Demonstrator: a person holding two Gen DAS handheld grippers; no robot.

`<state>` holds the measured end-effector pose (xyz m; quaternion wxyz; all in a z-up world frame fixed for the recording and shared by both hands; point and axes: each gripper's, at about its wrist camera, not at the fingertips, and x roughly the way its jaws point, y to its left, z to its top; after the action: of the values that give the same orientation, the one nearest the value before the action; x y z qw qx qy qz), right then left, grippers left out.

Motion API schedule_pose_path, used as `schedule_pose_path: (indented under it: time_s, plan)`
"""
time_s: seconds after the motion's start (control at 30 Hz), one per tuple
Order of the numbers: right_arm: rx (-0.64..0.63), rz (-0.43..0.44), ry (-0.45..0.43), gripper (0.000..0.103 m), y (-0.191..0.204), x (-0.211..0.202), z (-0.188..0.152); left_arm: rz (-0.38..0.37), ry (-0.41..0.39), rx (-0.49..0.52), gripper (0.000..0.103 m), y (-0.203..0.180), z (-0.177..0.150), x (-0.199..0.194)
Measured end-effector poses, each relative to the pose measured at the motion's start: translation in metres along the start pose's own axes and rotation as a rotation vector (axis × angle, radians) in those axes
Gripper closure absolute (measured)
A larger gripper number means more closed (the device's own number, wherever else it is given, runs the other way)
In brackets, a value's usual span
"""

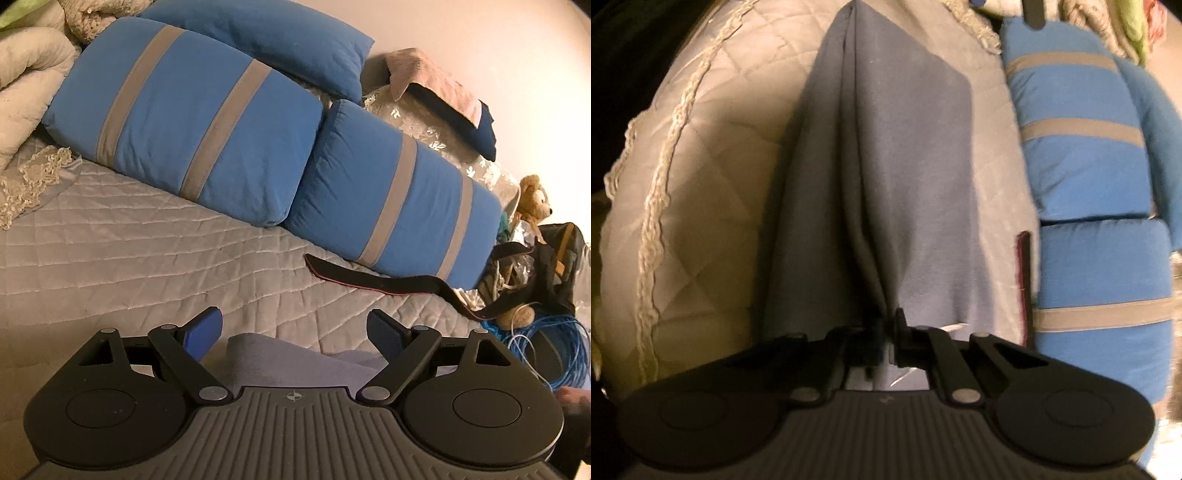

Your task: Fold clothes

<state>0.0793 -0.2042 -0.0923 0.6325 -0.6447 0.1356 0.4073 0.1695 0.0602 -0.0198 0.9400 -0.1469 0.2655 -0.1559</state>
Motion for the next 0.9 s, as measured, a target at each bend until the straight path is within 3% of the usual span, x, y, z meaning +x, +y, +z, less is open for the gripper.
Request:
schedule_pose_path:
  time_s: [0.23,0.43,0.5,0.63,0.9]
  plan:
    - [-0.108,-0.18,0.036,0.099,0.001,-0.023,-0.008,0.004,0.008,0.0,0.017,0.001,-0.002,0.002]
    - [-0.135,-0.309,0.114,0.099,-0.025,-0.029,-0.027,0.006,0.023,0.003,0.017,-0.001,-0.001,0.005]
    - [-0.131,-0.295,0.149,0.099,-0.025,-0.03,-0.033,0.007,0.028,0.009,0.017,-0.001,-0.002,0.006]
    - [-0.128,-0.179,0.231,0.099,-0.004,-0.031,-0.045,0.013,0.039,0.011,0.017,-0.001,-0.003,0.008]
    - [-0.012,-0.04,0.214,0.099,0.017,-0.02,-0.045,0.05,0.095,0.015,0.017,-0.002,-0.007,0.018]
